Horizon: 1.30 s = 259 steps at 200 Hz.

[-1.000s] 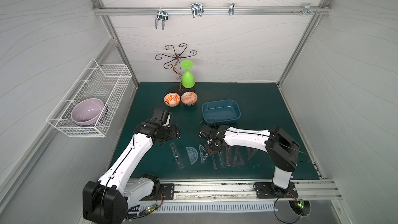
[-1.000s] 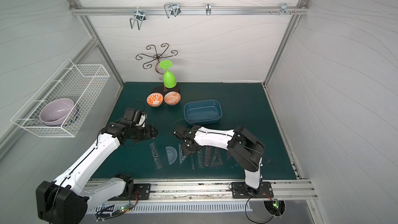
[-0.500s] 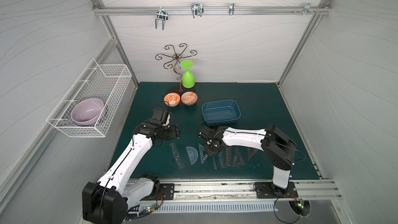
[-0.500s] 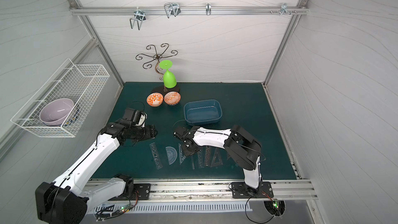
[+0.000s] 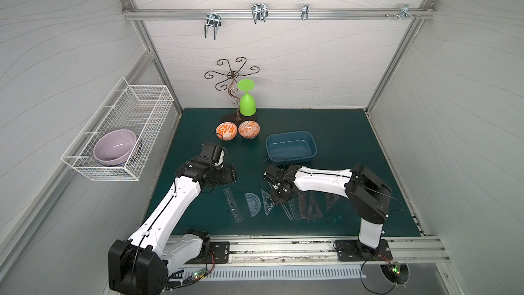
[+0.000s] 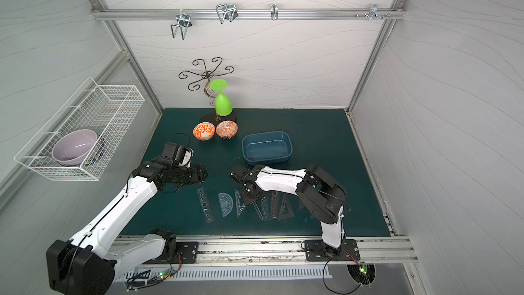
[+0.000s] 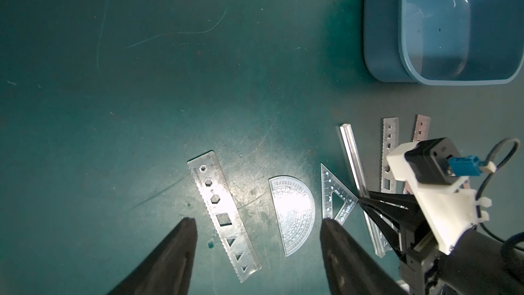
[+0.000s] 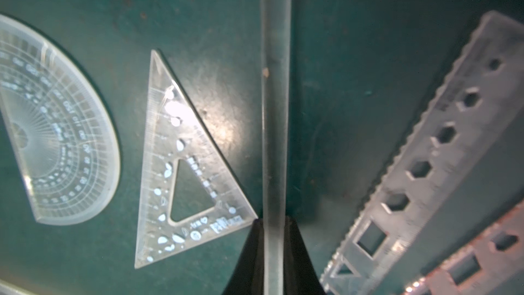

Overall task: Put the scattered rulers into the storage box
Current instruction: Pick up the ruler from the center of the board, then place the ruler in the storage box.

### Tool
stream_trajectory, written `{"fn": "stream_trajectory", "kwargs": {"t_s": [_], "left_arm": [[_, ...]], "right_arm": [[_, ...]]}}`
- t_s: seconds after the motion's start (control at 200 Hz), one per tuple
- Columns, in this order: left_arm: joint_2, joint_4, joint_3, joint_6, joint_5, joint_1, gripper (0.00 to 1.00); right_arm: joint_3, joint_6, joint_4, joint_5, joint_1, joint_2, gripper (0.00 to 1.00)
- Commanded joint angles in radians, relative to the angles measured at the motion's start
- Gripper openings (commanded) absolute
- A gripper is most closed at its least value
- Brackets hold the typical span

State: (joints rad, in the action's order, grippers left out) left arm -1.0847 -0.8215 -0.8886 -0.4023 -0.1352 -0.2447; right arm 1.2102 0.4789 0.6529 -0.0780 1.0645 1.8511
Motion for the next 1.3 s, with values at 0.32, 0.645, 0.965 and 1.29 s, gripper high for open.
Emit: {"fn": "stream_trajectory", "kwargs": {"t_s": [0.32,0.645,0.965,1.29], "left_arm": [[0.023,0.095,-0.032,-0.035,-0.063,0.004,0.69],[-0.087,0.136,-0.08,-0.044,-0.087,0.002,0.65],[-0.152,0.145,-0.091,-0.038,-0.06,0.004,0.65],[-0.176,0.154,-0.082,-0.035,-0.044,0.004,0.66]], "right_arm": [[0.157,-0.63,0.027,0.33,-0.379,-0.311,0.0],[0.419,-1.077,0.042,0.554,-0.578,-0.045,0.0],[0.504,-1.293,0.019,0.28,-0.589,0.179,0.0],[0.47,-1.375,-0.095,0.228,-0.583,0.255,0.13]]}}
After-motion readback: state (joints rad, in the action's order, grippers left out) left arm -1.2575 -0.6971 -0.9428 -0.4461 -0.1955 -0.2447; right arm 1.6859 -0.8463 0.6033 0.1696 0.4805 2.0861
